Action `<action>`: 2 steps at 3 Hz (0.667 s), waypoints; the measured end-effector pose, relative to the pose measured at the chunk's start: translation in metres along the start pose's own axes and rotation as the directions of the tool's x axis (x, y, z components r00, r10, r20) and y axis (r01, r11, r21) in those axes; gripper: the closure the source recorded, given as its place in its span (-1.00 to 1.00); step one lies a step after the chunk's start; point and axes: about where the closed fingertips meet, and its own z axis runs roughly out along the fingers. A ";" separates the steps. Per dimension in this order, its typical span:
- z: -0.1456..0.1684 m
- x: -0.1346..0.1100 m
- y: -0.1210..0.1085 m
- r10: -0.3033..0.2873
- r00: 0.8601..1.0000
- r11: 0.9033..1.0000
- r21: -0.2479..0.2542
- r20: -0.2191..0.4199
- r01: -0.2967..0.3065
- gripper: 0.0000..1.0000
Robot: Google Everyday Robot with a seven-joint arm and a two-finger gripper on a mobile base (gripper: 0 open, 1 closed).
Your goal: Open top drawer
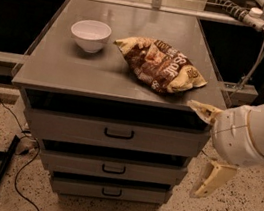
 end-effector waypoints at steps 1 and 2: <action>0.001 0.000 0.000 0.002 1.000 1.000 -0.002 0.000 -0.002 -1.00; 0.024 0.016 -0.002 0.026 1.000 1.000 -0.013 -0.016 -0.026 -1.00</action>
Offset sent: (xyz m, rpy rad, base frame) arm 0.0329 -0.0111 -0.0661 -0.0201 0.0572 -0.0619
